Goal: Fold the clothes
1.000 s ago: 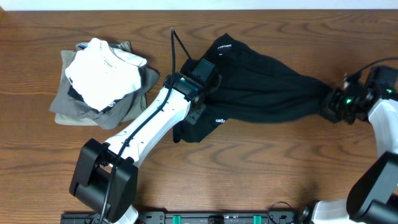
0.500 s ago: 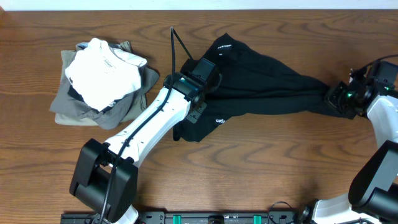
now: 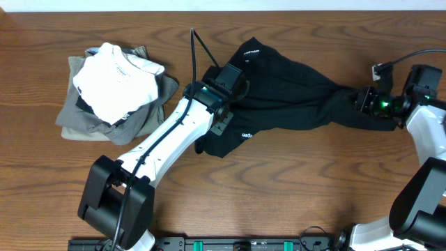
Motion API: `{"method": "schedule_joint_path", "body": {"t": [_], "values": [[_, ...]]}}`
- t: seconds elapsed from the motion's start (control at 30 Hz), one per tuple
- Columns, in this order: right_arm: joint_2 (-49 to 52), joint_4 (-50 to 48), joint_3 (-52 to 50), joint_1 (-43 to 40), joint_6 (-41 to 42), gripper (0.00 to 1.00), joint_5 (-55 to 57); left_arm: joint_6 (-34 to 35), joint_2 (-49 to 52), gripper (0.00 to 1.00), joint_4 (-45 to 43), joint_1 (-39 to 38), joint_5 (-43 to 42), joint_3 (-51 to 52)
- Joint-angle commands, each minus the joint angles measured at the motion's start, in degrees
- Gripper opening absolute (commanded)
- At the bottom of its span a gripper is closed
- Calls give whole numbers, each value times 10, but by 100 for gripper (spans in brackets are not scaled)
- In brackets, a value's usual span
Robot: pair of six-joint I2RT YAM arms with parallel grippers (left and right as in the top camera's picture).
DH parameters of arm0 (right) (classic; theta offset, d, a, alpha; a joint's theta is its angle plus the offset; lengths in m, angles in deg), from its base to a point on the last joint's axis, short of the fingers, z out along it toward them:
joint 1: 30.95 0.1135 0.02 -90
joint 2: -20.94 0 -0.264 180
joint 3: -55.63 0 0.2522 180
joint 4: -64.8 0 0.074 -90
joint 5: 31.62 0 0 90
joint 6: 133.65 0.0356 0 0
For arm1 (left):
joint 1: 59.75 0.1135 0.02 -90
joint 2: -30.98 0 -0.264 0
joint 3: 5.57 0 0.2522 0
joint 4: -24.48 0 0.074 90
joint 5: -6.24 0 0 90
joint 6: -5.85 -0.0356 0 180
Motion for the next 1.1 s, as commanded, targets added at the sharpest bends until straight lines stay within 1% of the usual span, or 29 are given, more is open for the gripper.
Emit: {"method": "schedule_joint_path", "body": {"t": [0.0,0.07,0.1,0.2,0.27,0.33,0.37,0.43,0.5,0.6,0.73,0.8,0.83,0.87,0.9,1.0,1.07], "values": [[2,16,-3,3,26,1,70,-10,-12,6,1,3,10,-9],[2,31,-3,0,67,1,150,-10,-12,6,1,3,10,-9],[2,35,-3,-2,74,1,179,-10,-12,6,1,3,10,-9],[2,42,-3,-11,99,1,225,-10,-12,6,1,3,10,-9],[2,39,-3,-18,100,1,199,-12,-12,6,1,3,10,-9],[2,37,-3,-22,62,1,146,-14,-12,6,1,3,10,-9],[2,36,-3,-23,43,3,124,-14,-12,6,1,3,10,-9],[2,35,-3,-23,22,12,99,-14,-12,6,1,3,9,-9],[2,33,-3,-23,23,12,99,-14,-12,6,1,3,9,-9],[2,18,-3,-23,30,7,102,-14,-12,6,1,3,9,-9],[2,-7,-3,-23,85,6,152,-14,-12,6,1,3,9,-9],[2,-7,-3,-23,104,6,179,-14,-12,6,0,3,9,-9],[2,0,-3,-23,105,9,184,-14,-12,6,0,3,9,-9],[2,12,-3,-23,105,16,192,-14,-12,6,1,3,9,-9],[2,25,-3,-23,104,21,202,-14,-12,6,1,3,9,-9],[4,89,-4,-23,105,24,211,-14,-12,6,3,3,9,-9],[4,109,-12,-19,103,25,212,-14,-12,6,3,3,9,-9]]}}
